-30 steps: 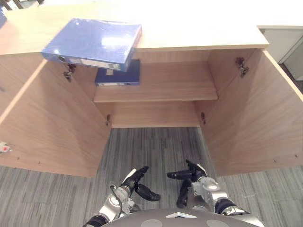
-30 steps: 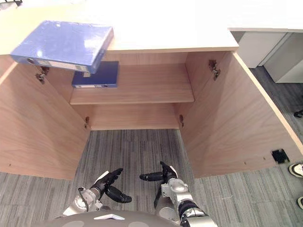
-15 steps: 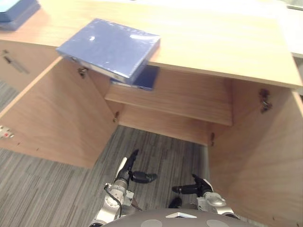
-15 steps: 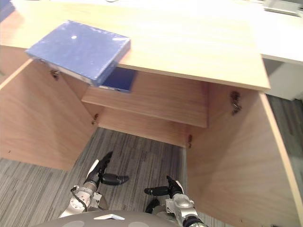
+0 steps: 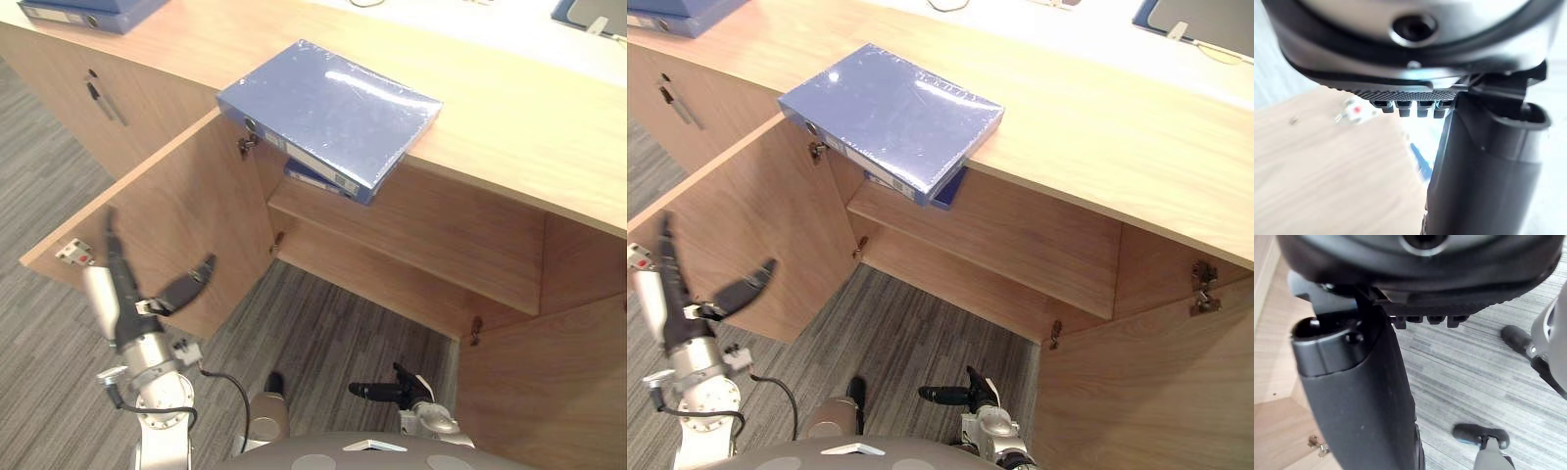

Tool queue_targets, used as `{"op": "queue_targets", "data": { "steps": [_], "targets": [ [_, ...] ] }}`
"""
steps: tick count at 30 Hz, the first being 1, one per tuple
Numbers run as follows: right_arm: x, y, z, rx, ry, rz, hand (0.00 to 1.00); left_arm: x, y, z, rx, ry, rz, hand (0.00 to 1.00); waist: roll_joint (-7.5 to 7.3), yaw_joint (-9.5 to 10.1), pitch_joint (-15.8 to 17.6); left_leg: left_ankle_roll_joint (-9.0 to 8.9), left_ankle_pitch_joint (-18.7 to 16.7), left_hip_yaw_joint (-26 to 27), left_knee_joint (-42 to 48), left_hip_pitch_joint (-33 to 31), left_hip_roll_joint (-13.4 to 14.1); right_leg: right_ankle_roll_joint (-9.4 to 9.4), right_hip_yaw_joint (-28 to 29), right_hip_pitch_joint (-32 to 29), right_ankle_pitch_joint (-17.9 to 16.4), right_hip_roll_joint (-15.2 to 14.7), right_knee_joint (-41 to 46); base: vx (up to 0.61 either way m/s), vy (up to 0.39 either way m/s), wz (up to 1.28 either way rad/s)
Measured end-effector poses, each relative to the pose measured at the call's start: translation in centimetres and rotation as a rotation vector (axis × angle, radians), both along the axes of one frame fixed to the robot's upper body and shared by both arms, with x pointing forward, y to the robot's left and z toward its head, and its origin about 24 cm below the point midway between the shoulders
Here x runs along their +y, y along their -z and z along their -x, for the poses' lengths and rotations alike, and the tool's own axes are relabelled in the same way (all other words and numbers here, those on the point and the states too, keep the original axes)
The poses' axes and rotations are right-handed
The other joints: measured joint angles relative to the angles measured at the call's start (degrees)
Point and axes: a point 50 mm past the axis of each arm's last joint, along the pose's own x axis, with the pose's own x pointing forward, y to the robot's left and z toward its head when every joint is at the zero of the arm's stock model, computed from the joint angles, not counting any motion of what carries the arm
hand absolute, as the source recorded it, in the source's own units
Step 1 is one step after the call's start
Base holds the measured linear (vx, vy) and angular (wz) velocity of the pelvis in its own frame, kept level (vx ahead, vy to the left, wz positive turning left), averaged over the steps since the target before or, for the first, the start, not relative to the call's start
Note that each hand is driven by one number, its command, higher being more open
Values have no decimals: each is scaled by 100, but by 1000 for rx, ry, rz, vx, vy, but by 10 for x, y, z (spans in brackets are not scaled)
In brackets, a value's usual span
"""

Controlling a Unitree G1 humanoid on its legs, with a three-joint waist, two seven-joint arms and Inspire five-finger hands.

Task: Walk over to the cabinet, pick up the folder, carry it to the office cabinet, place the folder inside the office cabinet, then close the office cabinet door

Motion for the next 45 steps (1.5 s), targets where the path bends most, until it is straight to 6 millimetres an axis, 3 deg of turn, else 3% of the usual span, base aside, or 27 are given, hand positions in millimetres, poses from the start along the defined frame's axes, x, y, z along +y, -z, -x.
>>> {"op": "queue_targets", "data": {
  "steps": [8,19,26,30,33,38,45],
  "targets": [
    [1,1,3,19,-51,15,100,-14,-40,4,-203,-86,-166,100,88,-19,-170,-38,818,164,-1420,524,-53,4,414,-129,-4,48,-234,-81,-22,-8],
    [3,2,3,35,-114,38,100,-8,-68,14,-347,-149,-240,100,75,-17,-198,-9,1009,86,-1495,555,-77,26,399,-107,2,105,-261,-59,-7,2],
    [7,3,2,55,-178,31,100,-13,-79,4,-314,40,-410,100,70,-15,-275,-14,1082,15,-1494,466,-48,106,379,-86,66,199,-378,-17,-3,2],
    [5,3,0,59,-202,38,100,-42,-84,-11,-313,330,-543,100,90,-24,-390,-15,1116,-13,-1494,476,-56,113,350,-29,95,208,-425,2,-9,3],
    [5,2,-2,57,-226,38,100,-57,-82,-19,-306,468,-623,100,128,-48,-423,-13,1127,-21,-1494,485,-52,112,346,-16,96,208,-423,-2,-6,2],
    [8,3,-2,59,-258,26,100,-77,-59,-37,-195,666,-712,100,249,-204,-516,-17,1140,20,-1495,517,-31,106,381,-9,100,203,-409,-5,-1,-2],
    [9,3,-2,61,-273,25,100,-90,-24,-53,-17,808,-796,100,217,-360,-549,-23,1136,214,-1498,580,50,71,595,-96,122,217,-375,-19,-4,-16]
  ]
}}
